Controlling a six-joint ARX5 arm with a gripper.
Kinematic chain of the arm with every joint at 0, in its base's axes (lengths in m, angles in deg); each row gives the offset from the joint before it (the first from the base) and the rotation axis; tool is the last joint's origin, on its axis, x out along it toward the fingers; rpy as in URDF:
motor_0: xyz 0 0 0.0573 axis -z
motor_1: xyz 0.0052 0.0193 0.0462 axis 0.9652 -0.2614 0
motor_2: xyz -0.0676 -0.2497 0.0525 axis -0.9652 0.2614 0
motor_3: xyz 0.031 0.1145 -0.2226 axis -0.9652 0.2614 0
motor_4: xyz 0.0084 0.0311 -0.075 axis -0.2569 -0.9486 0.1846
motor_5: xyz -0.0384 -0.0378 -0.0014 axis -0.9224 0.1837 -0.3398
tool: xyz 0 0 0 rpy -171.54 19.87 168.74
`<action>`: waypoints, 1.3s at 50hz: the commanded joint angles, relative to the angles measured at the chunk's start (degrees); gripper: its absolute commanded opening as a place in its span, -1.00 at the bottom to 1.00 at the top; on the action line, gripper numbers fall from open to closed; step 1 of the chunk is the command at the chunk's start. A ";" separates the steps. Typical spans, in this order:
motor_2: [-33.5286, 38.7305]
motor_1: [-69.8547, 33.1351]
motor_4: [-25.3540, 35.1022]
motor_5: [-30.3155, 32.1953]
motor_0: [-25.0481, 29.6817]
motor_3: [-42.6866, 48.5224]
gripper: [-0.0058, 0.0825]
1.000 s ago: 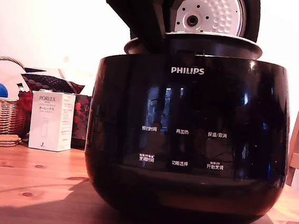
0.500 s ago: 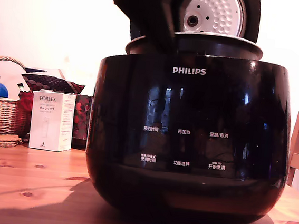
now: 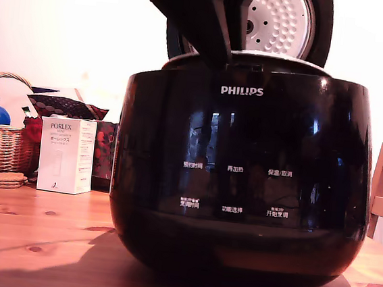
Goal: Place the pot you are holding inside the rice cooker
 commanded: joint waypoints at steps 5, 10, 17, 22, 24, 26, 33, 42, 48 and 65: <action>-1.18 0.13 -1.53 -2.16 0.31 1.88 -0.31; -2.25 0.46 -1.49 -5.64 0.31 2.80 -0.31; -4.94 0.61 -1.46 -9.60 0.31 6.29 -0.31; -7.32 0.61 -1.49 -11.98 0.31 9.11 -0.31; -8.13 0.61 -1.49 -13.97 0.31 9.90 -0.31; -9.03 0.61 -1.53 -13.97 0.31 10.80 -0.31; -11.61 0.63 -1.70 -17.73 0.28 13.57 -0.58; -12.55 0.63 -3.15 -25.00 -0.22 14.10 -0.91; -12.55 0.63 -6.51 -33.48 -2.10 14.03 -0.91; -12.55 1.46 -13.18 -54.42 -13.03 13.60 -0.91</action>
